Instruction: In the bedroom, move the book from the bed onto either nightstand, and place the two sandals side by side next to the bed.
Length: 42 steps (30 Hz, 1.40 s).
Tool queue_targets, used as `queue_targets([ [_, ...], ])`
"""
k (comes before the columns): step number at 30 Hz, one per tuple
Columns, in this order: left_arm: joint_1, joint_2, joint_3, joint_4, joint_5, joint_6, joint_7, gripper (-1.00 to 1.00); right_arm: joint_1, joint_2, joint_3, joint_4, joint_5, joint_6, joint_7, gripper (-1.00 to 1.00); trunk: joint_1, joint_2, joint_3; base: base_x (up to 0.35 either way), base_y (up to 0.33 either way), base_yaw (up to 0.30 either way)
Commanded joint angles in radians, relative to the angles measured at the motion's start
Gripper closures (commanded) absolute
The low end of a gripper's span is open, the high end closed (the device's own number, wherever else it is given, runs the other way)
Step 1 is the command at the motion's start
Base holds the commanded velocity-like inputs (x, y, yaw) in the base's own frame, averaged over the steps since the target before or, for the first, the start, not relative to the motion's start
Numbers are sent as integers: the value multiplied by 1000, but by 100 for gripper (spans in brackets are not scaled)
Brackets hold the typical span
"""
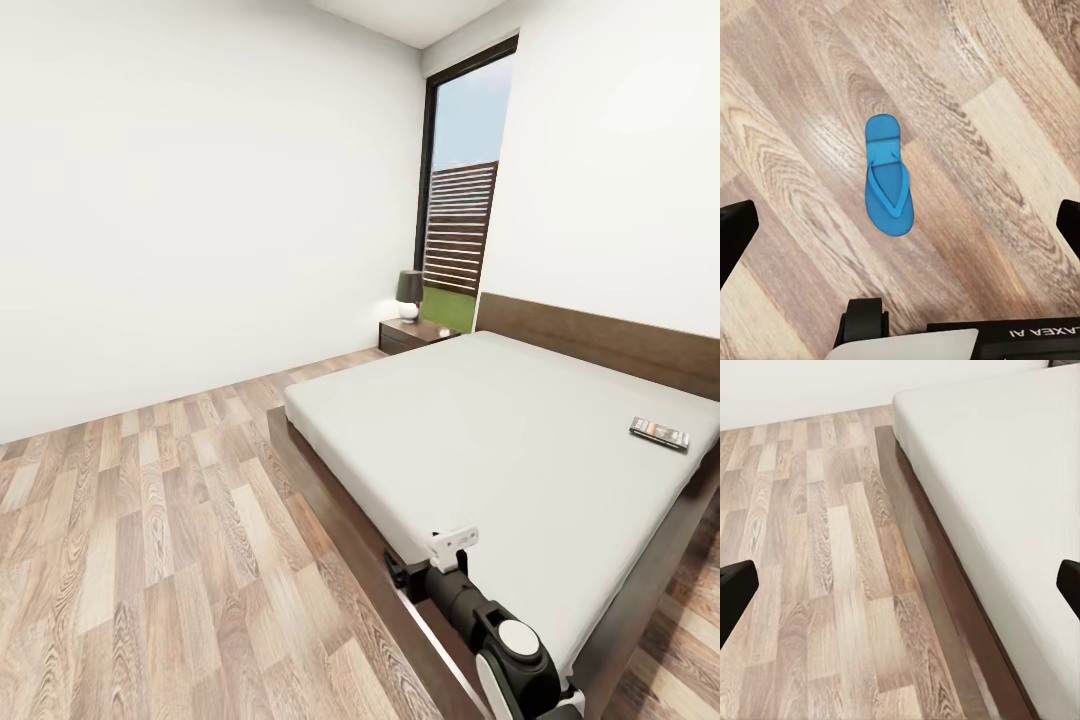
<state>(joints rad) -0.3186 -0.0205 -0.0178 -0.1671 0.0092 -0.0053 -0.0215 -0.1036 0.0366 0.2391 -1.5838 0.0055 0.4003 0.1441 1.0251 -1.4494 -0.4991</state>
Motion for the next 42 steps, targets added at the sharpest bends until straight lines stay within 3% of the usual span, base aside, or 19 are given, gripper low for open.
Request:
queue_targets([
  [1, 0, 0, -1, 0, 1, -1, -2, -100, -1, 0, -2, -1, 1, 5, 3, -100, 0, -1, -1, 0, 0, 0],
  [34, 0, 1, -2, 0, 2, -2, -2, -100, -4, 2, -1, 8, 5, 5, -1, -100, 0, -1, -1, 0, 0, 0],
  [42, 0, 1, -1, -1, 2, -2, -2, -100, -4, 3, 0, 8, 5, 5, -1, -100, 31, -57, -26, 0, 0, 0],
])
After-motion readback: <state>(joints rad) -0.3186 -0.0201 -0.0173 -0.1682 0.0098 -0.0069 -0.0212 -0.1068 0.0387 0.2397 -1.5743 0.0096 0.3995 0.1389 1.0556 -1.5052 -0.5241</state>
